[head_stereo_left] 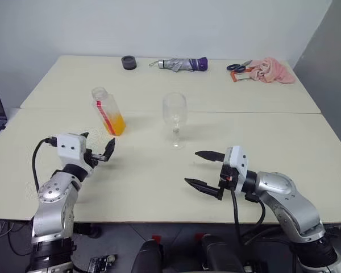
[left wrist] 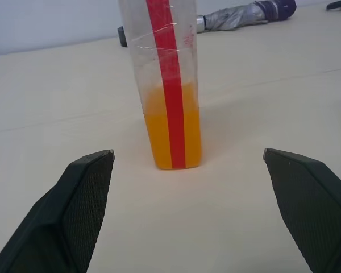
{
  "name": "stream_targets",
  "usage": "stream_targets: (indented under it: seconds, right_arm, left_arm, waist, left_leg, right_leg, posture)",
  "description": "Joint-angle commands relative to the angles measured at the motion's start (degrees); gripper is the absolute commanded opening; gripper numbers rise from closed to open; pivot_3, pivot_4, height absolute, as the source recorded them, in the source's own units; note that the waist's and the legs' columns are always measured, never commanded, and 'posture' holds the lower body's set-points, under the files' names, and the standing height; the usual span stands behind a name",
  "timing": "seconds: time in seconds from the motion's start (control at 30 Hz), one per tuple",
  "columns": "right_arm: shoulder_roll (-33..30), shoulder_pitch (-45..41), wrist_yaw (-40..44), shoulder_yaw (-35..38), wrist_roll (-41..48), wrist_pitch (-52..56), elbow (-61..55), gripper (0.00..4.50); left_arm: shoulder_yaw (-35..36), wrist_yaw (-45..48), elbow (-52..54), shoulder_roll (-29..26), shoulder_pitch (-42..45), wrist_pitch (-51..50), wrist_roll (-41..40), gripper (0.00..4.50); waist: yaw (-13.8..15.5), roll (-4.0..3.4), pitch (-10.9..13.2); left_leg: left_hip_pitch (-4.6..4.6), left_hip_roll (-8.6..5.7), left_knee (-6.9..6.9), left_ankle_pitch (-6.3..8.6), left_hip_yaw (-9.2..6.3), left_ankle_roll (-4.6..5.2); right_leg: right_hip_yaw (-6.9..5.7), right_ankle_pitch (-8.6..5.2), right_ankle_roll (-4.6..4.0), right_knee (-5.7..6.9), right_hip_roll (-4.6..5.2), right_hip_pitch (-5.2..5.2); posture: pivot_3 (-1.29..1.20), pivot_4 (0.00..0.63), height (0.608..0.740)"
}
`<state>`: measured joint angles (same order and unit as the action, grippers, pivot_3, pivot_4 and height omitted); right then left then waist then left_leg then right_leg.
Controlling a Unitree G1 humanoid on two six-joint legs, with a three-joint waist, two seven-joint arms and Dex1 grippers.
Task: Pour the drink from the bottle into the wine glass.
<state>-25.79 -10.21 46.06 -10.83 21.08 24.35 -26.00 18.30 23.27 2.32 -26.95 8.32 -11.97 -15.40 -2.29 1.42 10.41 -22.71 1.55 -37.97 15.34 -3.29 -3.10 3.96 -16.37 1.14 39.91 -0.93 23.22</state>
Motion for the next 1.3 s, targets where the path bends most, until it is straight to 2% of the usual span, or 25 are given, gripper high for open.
stream_targets:
  seconds: [0.03, 0.37, 0.83, 1.3]
  right_arm:
    - [-0.06, -0.99, -0.31, -0.09, 0.86, -0.01, -2.97, 4.49]
    - [-0.45, -2.05, -0.51, -0.31, 0.31, -0.42, -2.25, 4.49]
    - [-1.07, -2.14, -1.36, -0.69, -0.07, -0.42, -2.75, 4.49]
    - [0.57, -4.32, -1.85, -0.01, 1.24, -0.74, -2.39, 4.49]
  left_arm:
    - [0.84, 1.20, -1.09, -1.11, 2.98, 0.76, -1.34, 4.50]
    - [0.38, 6.20, -12.31, -5.58, 11.73, 1.95, -1.54, 4.50]
    - [-2.23, 11.90, -25.92, -7.19, 21.43, 6.12, -0.16, 4.50]
    - [-3.53, 12.89, -38.95, -7.09, 30.74, 10.97, 2.25, 4.50]
  waist:
    - [0.07, 0.00, 0.00]
    - [0.39, 0.01, 0.00]
    - [0.45, 0.03, -0.01]
    - [0.44, 0.03, -0.01]
  left_leg:
    - [0.00, 0.00, 0.00, 0.00, 0.00, 0.00]
    - [-0.01, 0.01, 0.00, 0.00, -0.01, 0.00]
    - [-0.06, -0.03, -0.03, -0.01, -0.08, -0.02]
    - [-0.08, -0.05, -0.04, -0.01, -0.10, -0.01]
  right_leg:
    - [0.00, 0.00, 0.00, 0.00, 0.00, 0.00]
    - [-0.03, 0.01, 0.00, 0.00, 0.00, 0.01]
    - [-0.14, 0.01, -0.01, 0.01, -0.03, 0.01]
    - [-0.18, 0.01, -0.01, 0.02, -0.06, 0.01]
  posture:
    - [0.00, 0.150, 0.740]
    - [0.00, 0.150, 0.740]
    - [0.00, 0.150, 0.740]
    - [0.00, 0.150, 0.740]
